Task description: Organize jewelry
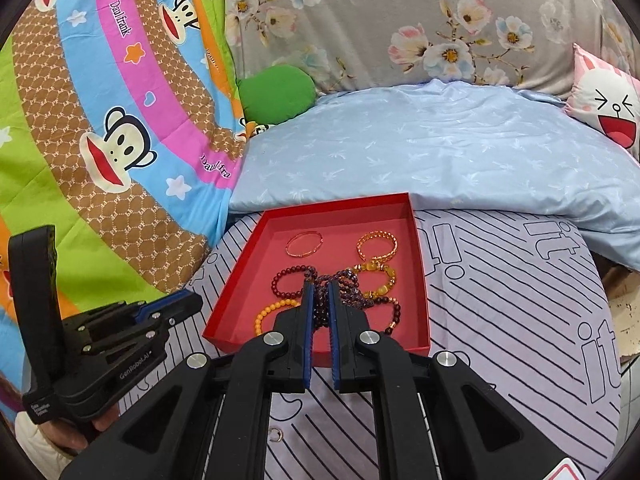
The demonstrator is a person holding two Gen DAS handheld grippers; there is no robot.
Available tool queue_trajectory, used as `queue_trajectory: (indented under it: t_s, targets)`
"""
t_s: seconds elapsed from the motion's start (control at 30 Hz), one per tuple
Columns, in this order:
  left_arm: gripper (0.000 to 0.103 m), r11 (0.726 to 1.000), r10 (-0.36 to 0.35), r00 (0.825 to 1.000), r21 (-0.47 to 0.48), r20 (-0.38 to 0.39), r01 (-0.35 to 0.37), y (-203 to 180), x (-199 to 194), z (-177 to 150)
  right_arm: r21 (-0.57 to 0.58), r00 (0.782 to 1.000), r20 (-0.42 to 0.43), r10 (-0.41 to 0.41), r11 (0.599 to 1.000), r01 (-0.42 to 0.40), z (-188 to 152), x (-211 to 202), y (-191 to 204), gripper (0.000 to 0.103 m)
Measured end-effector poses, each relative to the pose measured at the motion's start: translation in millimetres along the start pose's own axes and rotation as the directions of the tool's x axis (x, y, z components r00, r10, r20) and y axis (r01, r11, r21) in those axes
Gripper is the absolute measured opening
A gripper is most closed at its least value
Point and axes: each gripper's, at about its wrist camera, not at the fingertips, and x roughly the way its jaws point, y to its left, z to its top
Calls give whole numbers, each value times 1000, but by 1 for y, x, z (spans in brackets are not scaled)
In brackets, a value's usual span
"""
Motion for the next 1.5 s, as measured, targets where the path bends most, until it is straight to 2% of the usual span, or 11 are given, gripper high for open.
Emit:
queue_trajectory:
  t_s: [0.2, 0.5, 0.7, 0.8, 0.87, 1.0, 1.03, 1.17, 1.3, 1.5]
  targets:
    - [10, 999, 5, 996, -51, -92, -9, 8, -20, -55, 19, 999, -39, 11, 1000, -10, -27, -17, 2, 7]
    - [11, 993, 30, 968, -101, -250, -57, 18, -69, -157, 35, 995, -95, 11, 999, -8, -79, -52, 14, 7]
    - [27, 993, 42, 953, -96, -300, -74, 20, -85, -197, 30, 995, -98, 5, 1000, -2, -96, -68, 22, 7]
    - [37, 993, 43, 954, -89, -298, -72, 18, -86, -202, 21, 996, -94, 5, 1000, -3, -98, -72, 27, 7]
    - [38, 993, 50, 950, -84, -309, -80, 17, -84, -207, 16, 996, -91, 5, 1000, -3, -99, -74, 29, 7]
    - [34, 995, 56, 947, -57, -317, -78, 14, -82, -211, 9, 996, -93, 5, 1000, -4, -97, -74, 31, 7]
    - [23, 995, 52, 947, -59, -317, -75, 14, -82, -212, 7, 996, -94, 6, 1000, -5, -98, -73, 32, 7]
    - [23, 995, 14, 949, -92, -314, -45, 17, -81, -207, 3, 994, -104, 13, 1000, -13, -99, -70, 35, 7]
    - [23, 996, 12, 957, -84, -288, -38, 14, -79, -192, -6, 993, -115, 25, 1000, -25, -99, -64, 39, 7]
    - [23, 998, -3, 981, -63, -193, -9, 4, -66, -139, -15, 993, -114, 31, 999, -33, -89, -48, 42, 7]
